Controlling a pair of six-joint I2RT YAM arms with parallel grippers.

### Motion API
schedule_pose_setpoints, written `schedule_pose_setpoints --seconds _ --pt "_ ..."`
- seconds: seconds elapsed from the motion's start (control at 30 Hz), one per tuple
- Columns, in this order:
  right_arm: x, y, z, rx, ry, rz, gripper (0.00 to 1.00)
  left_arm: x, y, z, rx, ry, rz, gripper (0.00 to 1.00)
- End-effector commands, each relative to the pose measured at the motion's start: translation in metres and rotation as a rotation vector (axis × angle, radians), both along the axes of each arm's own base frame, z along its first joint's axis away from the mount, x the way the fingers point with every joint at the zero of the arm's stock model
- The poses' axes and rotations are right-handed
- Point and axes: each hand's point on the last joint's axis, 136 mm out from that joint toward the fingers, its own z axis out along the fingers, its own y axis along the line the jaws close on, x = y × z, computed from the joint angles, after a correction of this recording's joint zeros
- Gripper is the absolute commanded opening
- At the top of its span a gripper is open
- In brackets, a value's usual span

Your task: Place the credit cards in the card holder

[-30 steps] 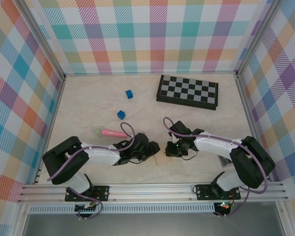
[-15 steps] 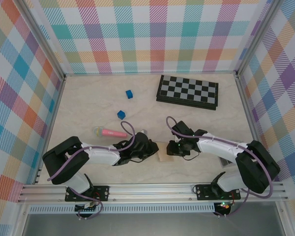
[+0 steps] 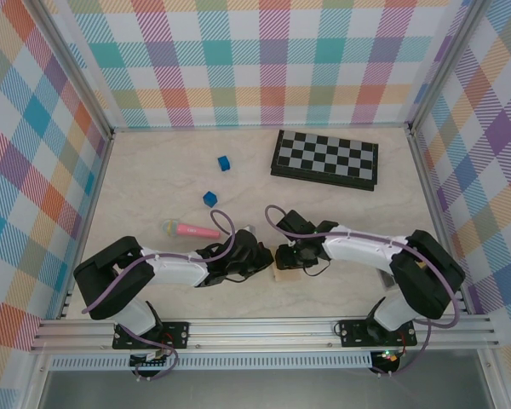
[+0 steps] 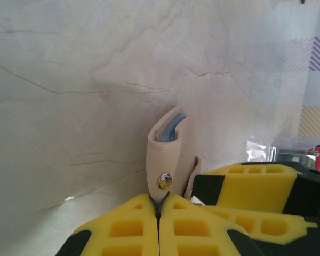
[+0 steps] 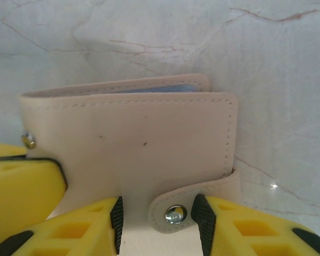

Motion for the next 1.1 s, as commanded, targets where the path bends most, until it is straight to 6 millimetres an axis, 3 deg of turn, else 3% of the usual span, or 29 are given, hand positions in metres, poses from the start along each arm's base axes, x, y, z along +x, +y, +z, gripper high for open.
schedule_pose_setpoints --seconds 0.0,0.13,0.3,0.5,0.7,0.87,1.07 --pt "0.002 -0.034 -0.017 -0.208 -0.018 -0.018 0.4 0.001 -0.007 0.018 -0.028 -0.048 -0.015 0.0" --pt "0.007 -0.053 -0.016 -0.308 -0.049 -0.05 0.22 -0.001 0.004 0.014 0.03 -0.043 -0.004 0.0" --pt "0.011 -0.059 -0.002 -0.292 -0.092 -0.081 0.15 -0.004 0.02 0.006 0.076 -0.04 0.014 0.0" --pt "0.016 -0.056 0.001 -0.203 -0.063 -0.11 0.14 -0.005 0.027 0.004 0.1 -0.045 0.013 0.0" --pt "0.016 -0.059 -0.004 -0.201 -0.032 -0.114 0.22 -0.005 0.023 0.003 0.118 -0.044 -0.012 0.0" --pt "0.016 -0.047 -0.007 -0.147 -0.009 -0.082 0.2 -0.004 0.018 -0.002 0.124 -0.032 -0.03 0.0" --pt "0.017 -0.069 -0.023 -0.268 0.033 -0.134 0.22 0.0 0.022 -0.008 0.201 -0.017 -0.046 0.04"
